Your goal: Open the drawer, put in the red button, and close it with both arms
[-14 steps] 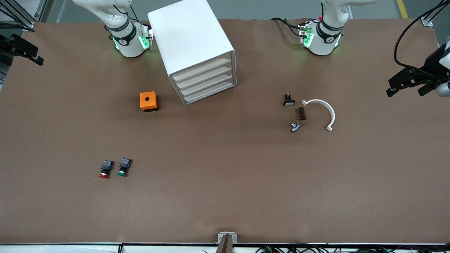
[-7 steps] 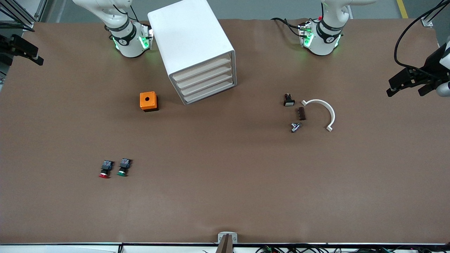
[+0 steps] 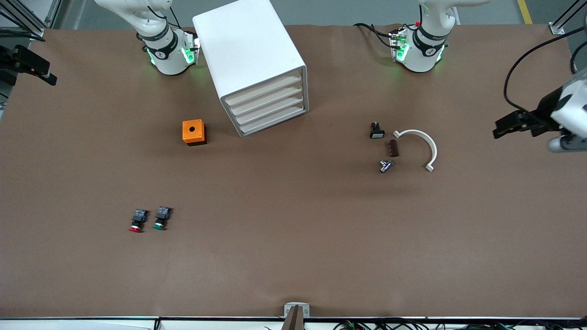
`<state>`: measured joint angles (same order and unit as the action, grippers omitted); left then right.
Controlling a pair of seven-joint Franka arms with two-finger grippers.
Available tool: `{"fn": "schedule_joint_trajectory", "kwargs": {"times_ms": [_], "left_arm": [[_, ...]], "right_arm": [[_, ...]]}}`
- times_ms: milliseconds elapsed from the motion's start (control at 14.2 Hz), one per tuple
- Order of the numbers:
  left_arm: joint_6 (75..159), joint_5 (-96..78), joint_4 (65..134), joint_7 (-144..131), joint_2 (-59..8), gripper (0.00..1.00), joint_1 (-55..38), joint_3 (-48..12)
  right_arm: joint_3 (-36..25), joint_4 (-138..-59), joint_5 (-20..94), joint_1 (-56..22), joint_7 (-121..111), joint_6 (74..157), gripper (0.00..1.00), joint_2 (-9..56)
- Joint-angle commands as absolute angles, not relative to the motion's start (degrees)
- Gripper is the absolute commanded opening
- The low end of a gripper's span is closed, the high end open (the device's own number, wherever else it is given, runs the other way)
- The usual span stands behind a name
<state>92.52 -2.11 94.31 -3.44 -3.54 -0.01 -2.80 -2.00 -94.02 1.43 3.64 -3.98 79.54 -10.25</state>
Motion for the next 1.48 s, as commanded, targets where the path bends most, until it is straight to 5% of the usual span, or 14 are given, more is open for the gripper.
{"fn": "schedule_joint_trajectory", "kwargs": {"times_ms": [0, 283, 848, 1413], "left_arm": [[90.97, -1.76, 93.34, -4.48, -7.46, 1.00, -0.26, -6.75], [90.97, -1.76, 92.99, -15.52, -13.08, 1.00, -2.71, -11.94], [91.05, -1.23, 88.69, -49.43, -26.26, 1.00, -17.21, -12.22], [81.91, -14.48, 74.80, -78.98, -37.61, 1.00, -27.42, -11.95]], "right_arm": [[-1.41, -95.01, 2.02, 4.66, -4.13, 79.72, 1.00, -11.51], [-1.41, -94.75, 1.93, 4.66, -4.31, 79.63, 1.00, -11.51], [-1.32, -94.57, 1.85, 4.57, -4.31, 79.28, 1.00, -11.43], [-1.32, -93.43, 1.41, 4.66, -4.83, 79.19, 1.00, -10.99]]}}
